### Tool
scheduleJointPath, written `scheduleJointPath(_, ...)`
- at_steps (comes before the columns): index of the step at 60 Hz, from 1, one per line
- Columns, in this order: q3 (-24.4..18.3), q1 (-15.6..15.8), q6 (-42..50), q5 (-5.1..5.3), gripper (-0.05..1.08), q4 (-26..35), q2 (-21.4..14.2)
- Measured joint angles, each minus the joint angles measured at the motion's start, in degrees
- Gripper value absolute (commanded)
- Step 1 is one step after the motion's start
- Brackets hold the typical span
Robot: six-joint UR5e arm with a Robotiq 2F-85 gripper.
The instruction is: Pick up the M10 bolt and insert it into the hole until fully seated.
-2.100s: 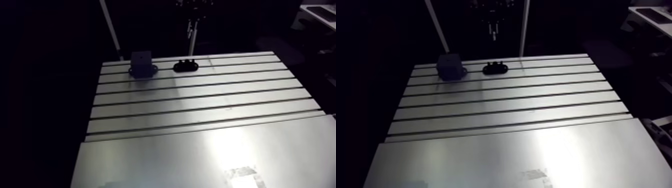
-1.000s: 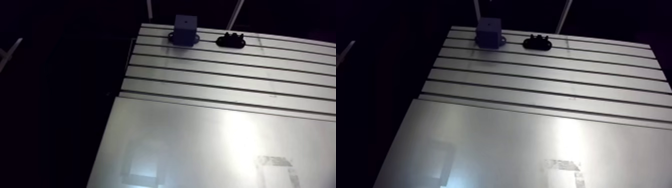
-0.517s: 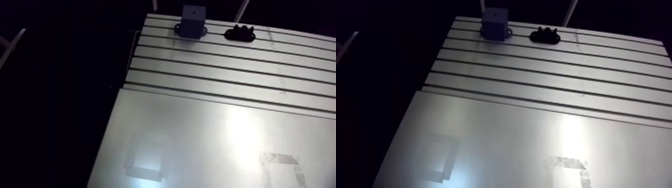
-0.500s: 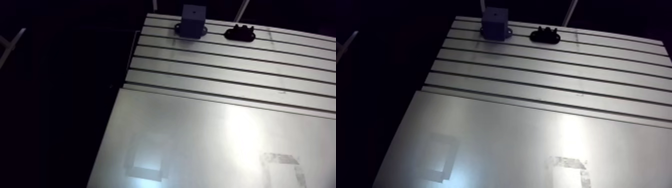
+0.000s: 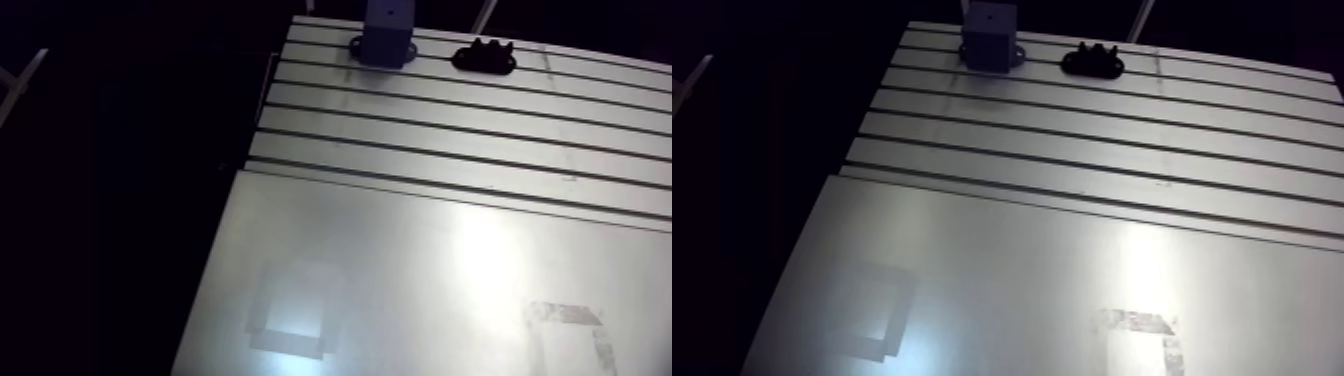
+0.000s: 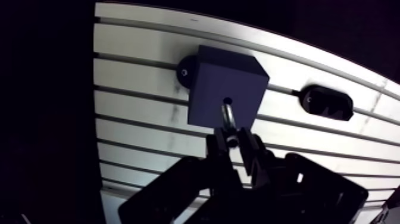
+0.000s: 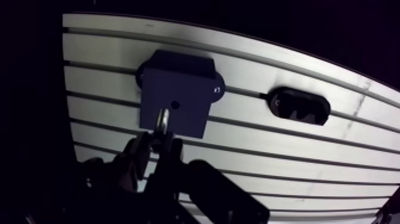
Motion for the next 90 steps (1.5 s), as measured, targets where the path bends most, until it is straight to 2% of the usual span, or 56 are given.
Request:
scheduleJointPath(13, 0.3, 0.0, 0.0, -0.03, 1.07, 0.1, 0.1)
scheduleJointPath(37, 0.5, -0.2, -0.1, -0.92, 1.07, 0.1, 0.2)
scheduleJointPath(90, 0.6, -0.1, -0.2, -0.94, 1.06, 0.1, 1.2)
